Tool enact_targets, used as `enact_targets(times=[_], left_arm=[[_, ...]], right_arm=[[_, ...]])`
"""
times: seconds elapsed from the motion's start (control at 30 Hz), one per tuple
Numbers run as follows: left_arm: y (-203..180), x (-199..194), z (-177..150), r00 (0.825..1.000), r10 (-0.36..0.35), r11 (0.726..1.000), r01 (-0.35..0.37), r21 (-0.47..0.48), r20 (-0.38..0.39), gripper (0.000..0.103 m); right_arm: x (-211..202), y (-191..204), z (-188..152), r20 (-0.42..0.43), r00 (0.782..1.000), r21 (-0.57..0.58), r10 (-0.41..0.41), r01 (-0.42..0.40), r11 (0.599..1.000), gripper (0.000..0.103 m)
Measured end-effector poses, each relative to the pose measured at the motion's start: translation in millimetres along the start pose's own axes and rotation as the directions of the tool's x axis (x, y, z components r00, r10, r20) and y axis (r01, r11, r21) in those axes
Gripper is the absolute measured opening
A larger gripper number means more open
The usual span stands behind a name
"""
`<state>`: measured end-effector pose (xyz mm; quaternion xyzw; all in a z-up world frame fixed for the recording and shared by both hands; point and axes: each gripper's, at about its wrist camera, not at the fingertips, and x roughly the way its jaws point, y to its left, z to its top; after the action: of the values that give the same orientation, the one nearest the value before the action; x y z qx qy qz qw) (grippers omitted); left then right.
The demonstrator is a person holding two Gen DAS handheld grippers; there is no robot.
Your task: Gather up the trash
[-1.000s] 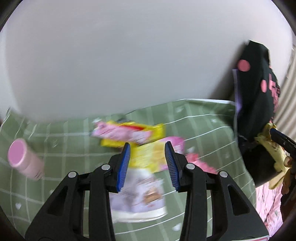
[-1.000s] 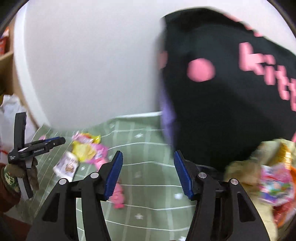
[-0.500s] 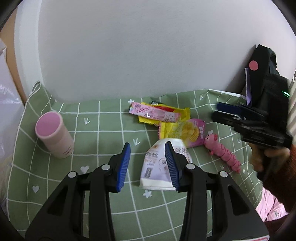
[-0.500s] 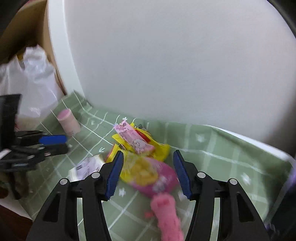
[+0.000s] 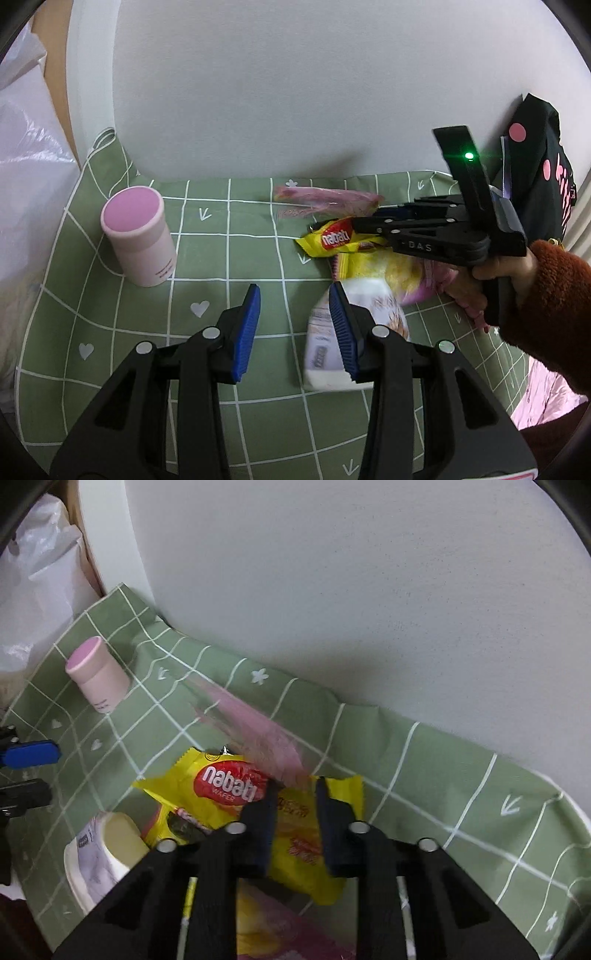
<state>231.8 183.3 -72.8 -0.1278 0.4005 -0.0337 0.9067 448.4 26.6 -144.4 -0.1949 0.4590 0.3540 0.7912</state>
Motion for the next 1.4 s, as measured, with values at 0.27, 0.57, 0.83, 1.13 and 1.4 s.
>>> enact_targets(times=[0.27, 0.57, 0.83, 1.13, 1.4], left_arm=[[-2, 1, -1, 1.0, -0.014, 1.0, 0.014, -0.015, 0.007, 0.037], [-30, 25, 17, 0.995, -0.104, 0.989, 0.104, 0.102, -0.007, 0.04], [-59, 90, 74, 0.993, -0.088, 0.951, 0.108, 0.29, -0.079, 0.04], [-54, 143, 82, 0.973, -0.066, 0.953, 0.127, 0.275, -0.219, 0.04], [-39, 99, 44, 0.955, -0.158, 0.965, 0.203, 0.168, -0.25, 0.04]], right_arm=[[-57, -9, -21, 0.096, 0.992, 0.152, 0.077, -0.091, 0.984, 0.007], [-139, -35, -78, 0.179, 0.984, 0.271, -0.014, -0.036, 0.962, 0.007], [-151, -39, -143, 0.131, 0.99, 0.377, -0.043, -0.01, 0.926, 0.007], [-133, -6, -201, 0.046, 0.997, 0.368, 0.065, -0.078, 0.927, 0.008], [-135, 13, -195, 0.083, 0.992, 0.269, 0.09, -0.11, 0.957, 0.045]])
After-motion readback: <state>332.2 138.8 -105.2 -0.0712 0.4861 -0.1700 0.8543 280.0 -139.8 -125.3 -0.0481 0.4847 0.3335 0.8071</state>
